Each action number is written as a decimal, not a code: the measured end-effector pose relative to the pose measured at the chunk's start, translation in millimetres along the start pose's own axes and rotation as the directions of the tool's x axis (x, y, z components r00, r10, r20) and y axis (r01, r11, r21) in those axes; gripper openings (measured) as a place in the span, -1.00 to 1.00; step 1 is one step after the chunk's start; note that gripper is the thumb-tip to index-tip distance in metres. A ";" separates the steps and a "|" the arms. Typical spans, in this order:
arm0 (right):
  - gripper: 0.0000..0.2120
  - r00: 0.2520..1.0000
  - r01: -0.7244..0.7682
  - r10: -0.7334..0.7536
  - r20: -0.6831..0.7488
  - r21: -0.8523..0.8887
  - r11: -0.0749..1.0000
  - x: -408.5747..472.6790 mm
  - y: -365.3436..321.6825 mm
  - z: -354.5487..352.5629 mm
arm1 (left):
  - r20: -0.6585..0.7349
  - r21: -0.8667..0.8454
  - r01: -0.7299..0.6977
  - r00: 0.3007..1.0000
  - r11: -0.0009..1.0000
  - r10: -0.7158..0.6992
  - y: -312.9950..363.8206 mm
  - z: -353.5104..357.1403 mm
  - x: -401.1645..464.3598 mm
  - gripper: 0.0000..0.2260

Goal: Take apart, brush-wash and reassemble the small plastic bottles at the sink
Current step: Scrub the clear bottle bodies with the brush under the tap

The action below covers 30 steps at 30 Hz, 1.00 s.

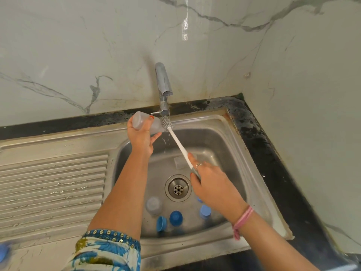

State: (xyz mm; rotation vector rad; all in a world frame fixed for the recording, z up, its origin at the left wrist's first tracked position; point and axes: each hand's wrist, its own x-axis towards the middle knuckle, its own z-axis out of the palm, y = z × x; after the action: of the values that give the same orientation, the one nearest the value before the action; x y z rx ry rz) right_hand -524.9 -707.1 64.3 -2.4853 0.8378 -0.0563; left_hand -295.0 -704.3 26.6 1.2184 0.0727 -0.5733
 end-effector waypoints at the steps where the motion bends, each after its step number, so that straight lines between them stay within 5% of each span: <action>1: -0.46 1.000 0.015 -0.015 0.010 -0.056 0.998 -5.9 -3.1 2.9 | -0.024 -0.006 -0.003 1.000 1.000 0.003 0.6 -0.5 1.0 -0.49; 14: -0.47 0.996 -0.077 0.077 -0.037 0.027 0.997 21.5 11.8 -2.3 | 0.261 0.235 -0.030 0.965 0.971 -0.033 -13.9 5.4 -1.0 -0.55; 18: -0.47 0.998 -0.056 0.057 -0.028 0.023 0.998 10.4 -2.6 -4.0 | 0.157 -0.010 0.022 0.987 1.000 -0.021 -23.7 8.6 0.0 -0.67; 21: -0.46 0.998 -0.048 0.045 -0.047 -0.058 0.997 -3.8 -12.0 -3.1 | 0.154 -0.079 -0.057 0.986 0.995 0.069 -23.9 15.8 3.1 -0.95; 26: -0.54 0.993 -0.100 0.101 -0.065 0.021 0.995 -18.8 -20.5 -11.7 | 0.214 -0.089 -0.167 0.960 0.982 0.183 -27.8 36.2 9.5 -0.86; 30: -0.40 0.987 -0.066 0.039 -0.153 -0.177 0.982 -27.9 -19.8 -12.5 | 0.093 -0.142 -0.116 0.987 0.983 0.130 -22.9 39.8 19.2 -0.79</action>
State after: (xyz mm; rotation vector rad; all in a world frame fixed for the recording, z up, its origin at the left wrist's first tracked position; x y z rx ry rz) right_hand -539.0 -683.3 88.1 -2.6536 1.0112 -0.1559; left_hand -298.7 -752.5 14.4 1.0510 -0.0489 -0.5130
